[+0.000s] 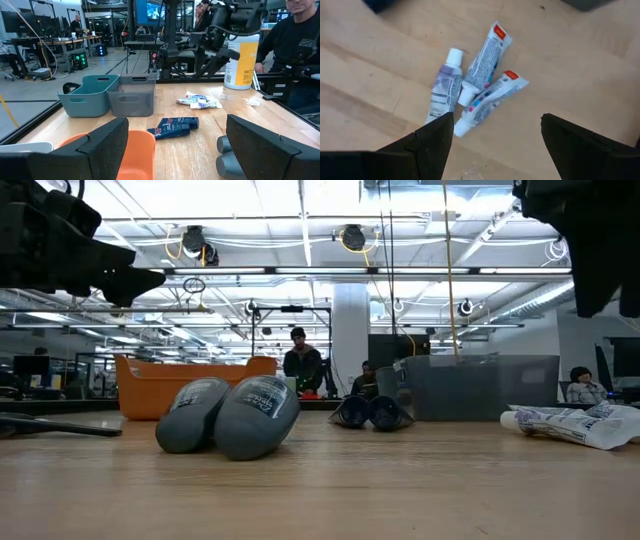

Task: Pick & Place Travel size toiletries
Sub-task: Put the white toothpaste into the blue bin

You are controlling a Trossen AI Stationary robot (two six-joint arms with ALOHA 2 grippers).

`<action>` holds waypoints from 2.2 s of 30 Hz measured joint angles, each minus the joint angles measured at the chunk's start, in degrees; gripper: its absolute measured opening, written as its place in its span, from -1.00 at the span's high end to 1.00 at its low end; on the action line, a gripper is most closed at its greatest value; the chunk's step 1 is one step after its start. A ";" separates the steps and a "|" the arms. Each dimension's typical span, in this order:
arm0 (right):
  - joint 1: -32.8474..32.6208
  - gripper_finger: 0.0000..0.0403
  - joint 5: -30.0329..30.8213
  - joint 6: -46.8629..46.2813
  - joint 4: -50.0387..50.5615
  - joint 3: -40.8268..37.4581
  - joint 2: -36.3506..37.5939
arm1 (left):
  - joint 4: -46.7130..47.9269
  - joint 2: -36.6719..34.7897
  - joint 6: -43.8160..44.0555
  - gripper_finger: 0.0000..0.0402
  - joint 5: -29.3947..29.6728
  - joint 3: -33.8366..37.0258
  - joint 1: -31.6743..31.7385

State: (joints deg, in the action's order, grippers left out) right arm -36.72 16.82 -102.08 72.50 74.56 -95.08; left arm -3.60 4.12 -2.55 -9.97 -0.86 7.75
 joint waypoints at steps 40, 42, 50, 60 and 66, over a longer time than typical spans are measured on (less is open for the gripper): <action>-1.21 -0.44 1.42 -6.08 -17.67 -18.11 -7.51 | -0.02 0.00 0.00 -0.64 -0.01 0.00 -0.02; -1.21 -0.44 1.57 -6.83 -20.21 -19.99 -7.49 | -0.02 0.00 0.00 -0.64 -0.02 0.00 -0.01; -1.34 -0.39 4.66 -6.82 -24.21 -23.32 -7.49 | -0.02 0.00 0.00 -0.64 -0.01 0.00 0.00; -1.28 -0.06 7.39 -6.87 -24.83 -23.37 -7.66 | -0.02 0.00 0.00 -0.64 -0.01 0.00 0.00; -1.28 0.08 7.22 -6.85 -24.96 -23.37 -7.66 | -0.02 -0.01 0.00 -0.64 -0.01 0.00 -0.01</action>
State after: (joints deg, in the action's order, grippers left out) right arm -38.00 24.03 -108.92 47.54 51.20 -102.74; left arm -3.62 4.11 -2.55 -9.98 -0.86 7.74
